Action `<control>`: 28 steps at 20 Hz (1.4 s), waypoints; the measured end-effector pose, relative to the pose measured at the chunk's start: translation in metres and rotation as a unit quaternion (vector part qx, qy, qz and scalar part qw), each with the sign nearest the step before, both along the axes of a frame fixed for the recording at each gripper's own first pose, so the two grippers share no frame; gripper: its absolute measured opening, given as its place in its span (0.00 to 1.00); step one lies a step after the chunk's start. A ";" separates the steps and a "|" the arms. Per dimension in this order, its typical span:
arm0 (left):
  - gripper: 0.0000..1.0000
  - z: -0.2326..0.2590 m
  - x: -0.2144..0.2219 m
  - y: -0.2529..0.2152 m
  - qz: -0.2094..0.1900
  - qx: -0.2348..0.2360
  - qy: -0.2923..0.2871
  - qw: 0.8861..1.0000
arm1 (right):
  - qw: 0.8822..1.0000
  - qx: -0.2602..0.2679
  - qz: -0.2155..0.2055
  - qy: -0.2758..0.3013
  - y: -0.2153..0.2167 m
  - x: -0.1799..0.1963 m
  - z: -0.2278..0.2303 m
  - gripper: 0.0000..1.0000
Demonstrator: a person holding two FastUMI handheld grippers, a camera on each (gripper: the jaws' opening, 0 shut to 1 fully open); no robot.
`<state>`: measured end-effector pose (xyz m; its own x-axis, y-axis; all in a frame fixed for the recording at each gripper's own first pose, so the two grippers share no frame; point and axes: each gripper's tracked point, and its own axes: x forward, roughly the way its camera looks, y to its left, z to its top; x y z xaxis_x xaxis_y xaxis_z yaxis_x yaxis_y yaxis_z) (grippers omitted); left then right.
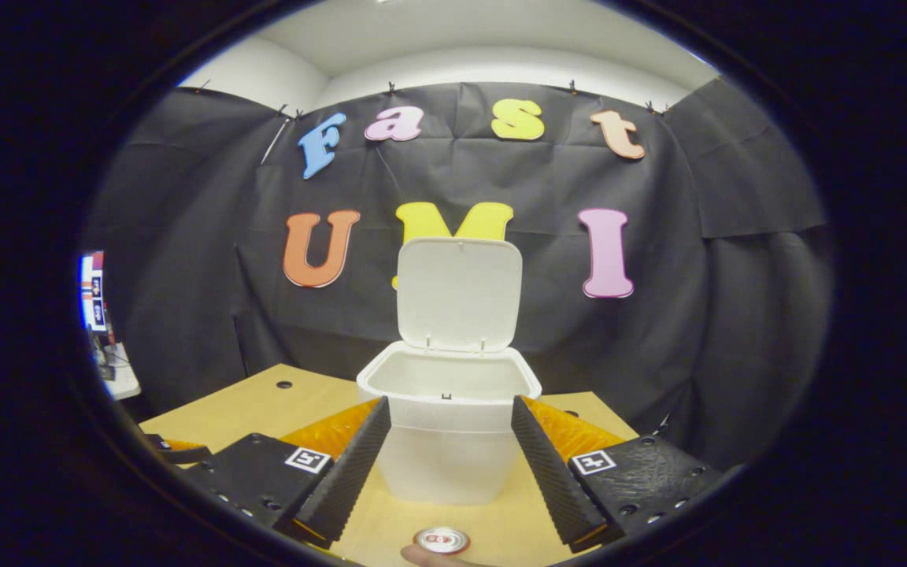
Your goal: Press the lid of the desktop garbage bin to open it, pick up the crumpled paper on the desktop and throw it into the bin, then pick up the pop can on the desktop and drop it into the bin, and finally close the garbage bin lid.
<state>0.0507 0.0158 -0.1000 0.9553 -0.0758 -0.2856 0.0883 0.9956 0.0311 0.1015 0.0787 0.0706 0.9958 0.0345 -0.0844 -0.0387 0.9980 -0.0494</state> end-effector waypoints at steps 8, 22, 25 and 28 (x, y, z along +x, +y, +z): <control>0.98 -0.067 0.004 -0.004 -0.026 0.022 0.117 0.992 | 1.000 0.025 0.016 -0.003 -0.009 -0.054 -0.063 0.92; 0.85 -0.124 0.000 -0.009 -0.076 0.093 0.200 0.972 | 0.999 0.018 -0.015 0.040 -0.058 -0.095 -0.181 0.94; 0.76 -0.119 0.000 -0.004 -0.094 0.097 0.195 0.972 | 0.997 0.018 -0.016 0.076 -0.052 -0.091 -0.212 0.94; 0.66 -0.118 -0.001 -0.003 -0.099 0.094 0.200 0.970 | 0.993 0.027 -0.011 0.115 -0.046 -0.089 -0.237 0.94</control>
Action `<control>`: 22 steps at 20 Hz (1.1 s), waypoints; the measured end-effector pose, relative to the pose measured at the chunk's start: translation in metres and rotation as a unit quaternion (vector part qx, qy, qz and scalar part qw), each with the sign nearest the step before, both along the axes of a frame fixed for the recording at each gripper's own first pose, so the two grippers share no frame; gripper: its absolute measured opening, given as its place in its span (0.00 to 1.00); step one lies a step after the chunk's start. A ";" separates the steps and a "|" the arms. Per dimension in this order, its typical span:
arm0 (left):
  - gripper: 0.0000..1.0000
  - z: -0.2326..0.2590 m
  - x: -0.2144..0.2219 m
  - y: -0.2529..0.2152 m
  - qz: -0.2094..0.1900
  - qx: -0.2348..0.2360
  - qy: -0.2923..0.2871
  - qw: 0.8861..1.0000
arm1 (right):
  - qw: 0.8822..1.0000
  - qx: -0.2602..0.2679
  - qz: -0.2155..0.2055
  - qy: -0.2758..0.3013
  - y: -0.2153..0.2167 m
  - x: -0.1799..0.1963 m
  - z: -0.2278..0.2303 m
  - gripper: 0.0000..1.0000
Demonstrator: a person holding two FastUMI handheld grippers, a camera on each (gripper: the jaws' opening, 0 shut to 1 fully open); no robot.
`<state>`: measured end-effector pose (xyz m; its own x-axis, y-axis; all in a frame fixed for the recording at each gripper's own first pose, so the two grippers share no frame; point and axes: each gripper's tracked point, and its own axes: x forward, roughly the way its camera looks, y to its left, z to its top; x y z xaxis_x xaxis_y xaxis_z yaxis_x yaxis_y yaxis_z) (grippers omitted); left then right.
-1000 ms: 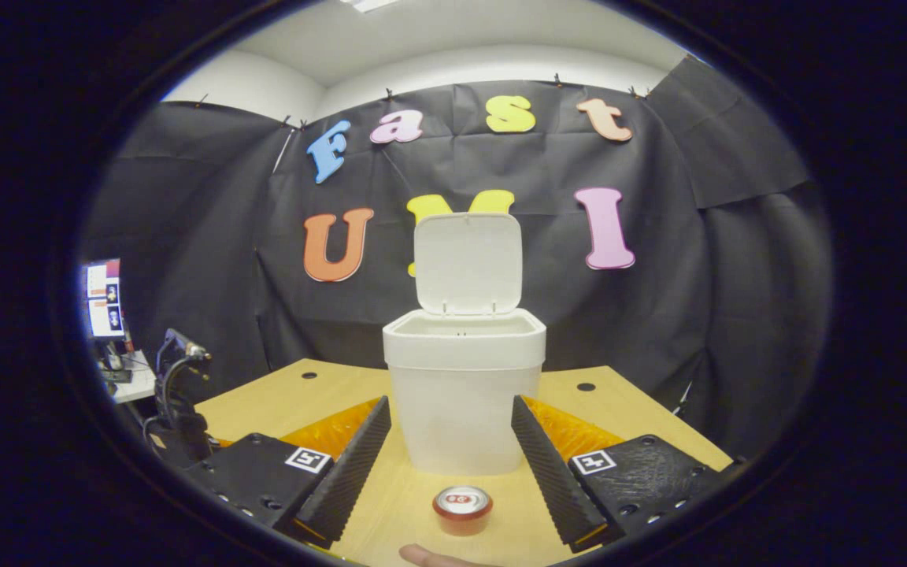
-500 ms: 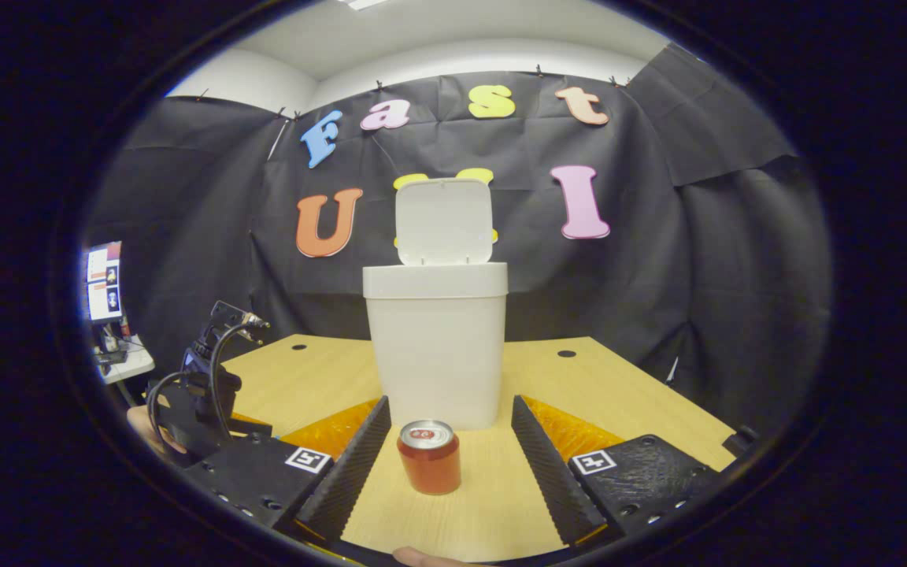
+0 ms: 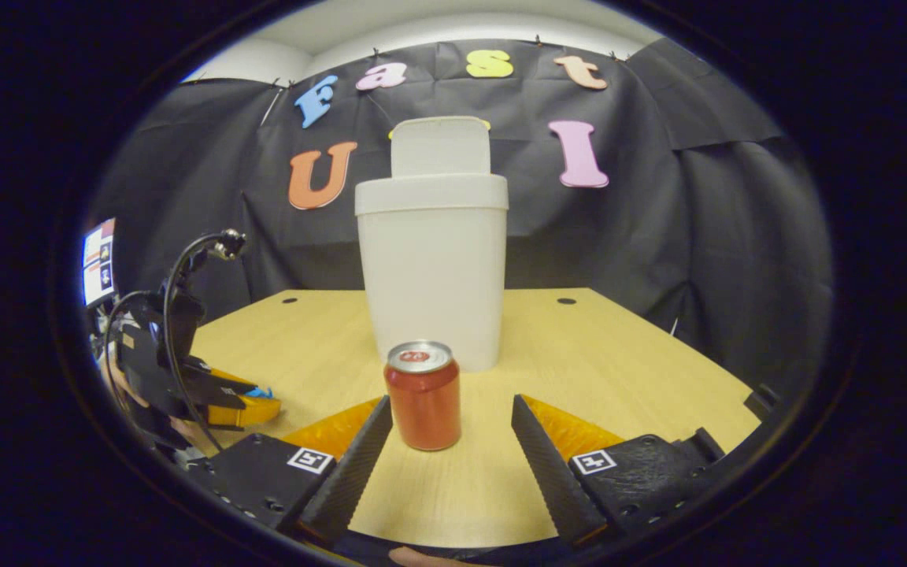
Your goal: Press the lid of the desktop garbage bin to open it, pick up the crumpled paper on the desktop and throw it into the bin, then pick up the pop can on the desktop and drop it into the bin, and finally close the garbage bin lid.
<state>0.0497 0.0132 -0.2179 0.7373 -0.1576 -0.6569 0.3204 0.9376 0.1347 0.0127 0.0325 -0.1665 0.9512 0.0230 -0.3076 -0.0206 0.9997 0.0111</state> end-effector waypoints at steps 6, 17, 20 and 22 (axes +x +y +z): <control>0.46 0.001 0.008 -0.004 0.003 -0.022 0.007 1.000 | 1.000 0.008 -0.006 0.019 0.004 0.016 -0.017 0.95; 0.41 0.043 0.022 0.004 0.044 -0.057 -0.062 0.996 | 0.999 -0.024 -0.003 0.023 0.018 0.041 -0.024 0.95; 0.41 0.057 0.025 0.008 0.052 -0.067 -0.085 0.993 | 0.999 -0.030 -0.010 0.027 0.016 0.051 -0.032 0.95; 0.41 0.069 0.025 0.011 0.061 -0.064 -0.111 0.990 | 0.999 -0.037 -0.021 0.030 0.015 0.059 -0.035 0.96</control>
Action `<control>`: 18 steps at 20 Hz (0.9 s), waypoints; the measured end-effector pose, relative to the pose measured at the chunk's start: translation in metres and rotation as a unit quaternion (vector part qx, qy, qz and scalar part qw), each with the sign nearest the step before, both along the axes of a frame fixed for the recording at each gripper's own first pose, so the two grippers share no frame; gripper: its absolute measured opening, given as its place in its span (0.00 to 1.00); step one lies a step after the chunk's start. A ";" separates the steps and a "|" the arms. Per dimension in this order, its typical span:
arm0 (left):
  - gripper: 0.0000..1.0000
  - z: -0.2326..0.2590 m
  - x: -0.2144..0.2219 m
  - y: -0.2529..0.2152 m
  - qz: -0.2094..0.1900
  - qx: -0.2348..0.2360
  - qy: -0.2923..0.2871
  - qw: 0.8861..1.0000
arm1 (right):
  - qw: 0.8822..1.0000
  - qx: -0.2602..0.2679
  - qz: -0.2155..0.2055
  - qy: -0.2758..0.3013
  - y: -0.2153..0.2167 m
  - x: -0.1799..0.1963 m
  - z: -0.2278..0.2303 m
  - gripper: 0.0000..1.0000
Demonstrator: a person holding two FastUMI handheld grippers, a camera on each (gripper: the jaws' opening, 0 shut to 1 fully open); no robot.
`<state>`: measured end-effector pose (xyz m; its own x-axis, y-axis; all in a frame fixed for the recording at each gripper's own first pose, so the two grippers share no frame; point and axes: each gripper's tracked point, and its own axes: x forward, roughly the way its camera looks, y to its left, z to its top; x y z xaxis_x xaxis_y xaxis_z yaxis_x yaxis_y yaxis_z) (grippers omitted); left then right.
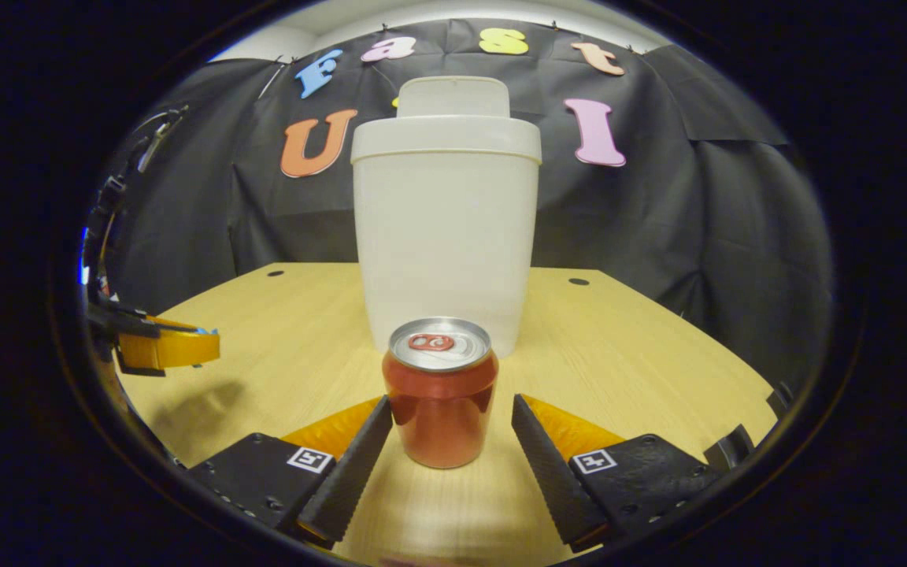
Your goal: Press the lid of the desktop garbage bin to open it, pick up the crumpled paper on the desktop and throw it into the bin, then pick up the pop can on the desktop and drop it into the bin, and finally close the garbage bin lid.
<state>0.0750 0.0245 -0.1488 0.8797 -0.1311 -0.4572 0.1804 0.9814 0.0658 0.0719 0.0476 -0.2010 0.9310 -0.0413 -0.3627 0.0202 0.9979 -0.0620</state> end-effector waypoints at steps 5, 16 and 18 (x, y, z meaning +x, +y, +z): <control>0.41 0.030 0.002 0.001 0.012 -0.008 -0.063 0.998 | 1.000 -0.001 -0.001 -0.012 0.006 0.007 0.010 0.81; 0.41 0.067 -0.025 0.008 0.057 -0.029 -0.136 0.989 | 0.990 -0.031 0.037 -0.130 0.003 -0.006 0.135 0.77; 0.41 0.074 -0.029 0.003 0.062 -0.036 -0.144 0.987 | 0.988 -0.027 0.042 -0.148 -0.008 -0.015 0.155 0.76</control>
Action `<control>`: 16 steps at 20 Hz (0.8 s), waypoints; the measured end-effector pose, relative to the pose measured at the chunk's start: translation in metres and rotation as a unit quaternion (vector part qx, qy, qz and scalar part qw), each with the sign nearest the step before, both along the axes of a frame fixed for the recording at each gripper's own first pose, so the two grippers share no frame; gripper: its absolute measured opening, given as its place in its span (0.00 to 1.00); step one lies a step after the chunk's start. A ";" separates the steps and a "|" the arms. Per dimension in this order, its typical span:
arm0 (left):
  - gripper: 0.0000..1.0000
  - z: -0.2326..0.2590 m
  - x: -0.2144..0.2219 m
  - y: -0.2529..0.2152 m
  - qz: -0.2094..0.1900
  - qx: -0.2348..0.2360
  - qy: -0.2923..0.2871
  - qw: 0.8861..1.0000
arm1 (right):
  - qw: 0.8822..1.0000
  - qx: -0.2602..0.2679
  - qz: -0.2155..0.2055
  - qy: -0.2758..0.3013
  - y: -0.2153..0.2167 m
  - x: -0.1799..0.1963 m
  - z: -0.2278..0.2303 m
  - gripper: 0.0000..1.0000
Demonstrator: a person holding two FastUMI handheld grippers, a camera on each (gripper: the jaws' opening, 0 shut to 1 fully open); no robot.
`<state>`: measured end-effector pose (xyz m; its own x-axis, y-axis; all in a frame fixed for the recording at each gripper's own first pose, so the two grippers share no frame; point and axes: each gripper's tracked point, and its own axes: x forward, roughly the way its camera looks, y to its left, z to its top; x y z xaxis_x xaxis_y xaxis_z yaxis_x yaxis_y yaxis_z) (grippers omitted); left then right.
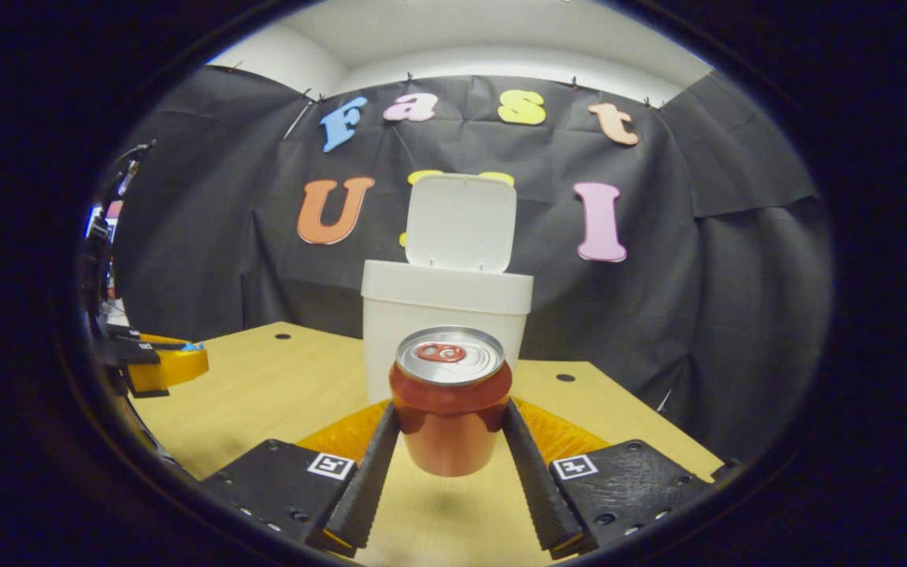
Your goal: Press the lid of the desktop garbage bin to open it, pick up the crumpled paper on the desktop and throw it into the bin, then pick up the pop can on the desktop and drop it into the bin, and finally close the garbage bin lid.
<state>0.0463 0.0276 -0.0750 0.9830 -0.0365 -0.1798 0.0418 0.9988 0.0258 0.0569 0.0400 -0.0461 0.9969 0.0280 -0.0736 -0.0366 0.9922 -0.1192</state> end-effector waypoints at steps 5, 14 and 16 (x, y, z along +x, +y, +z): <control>0.41 0.016 -0.008 -0.018 0.010 0.004 -0.009 1.000 | 0.999 0.048 0.001 -0.021 -0.043 -0.018 0.037 0.77; 0.41 0.039 -0.021 -0.064 0.009 0.006 -0.022 1.000 | 0.998 0.039 -0.011 -0.044 -0.101 -0.040 0.072 0.76; 0.41 0.051 -0.020 -0.070 0.010 0.010 -0.031 0.999 | 0.998 0.044 -0.002 -0.037 -0.102 -0.042 0.072 0.77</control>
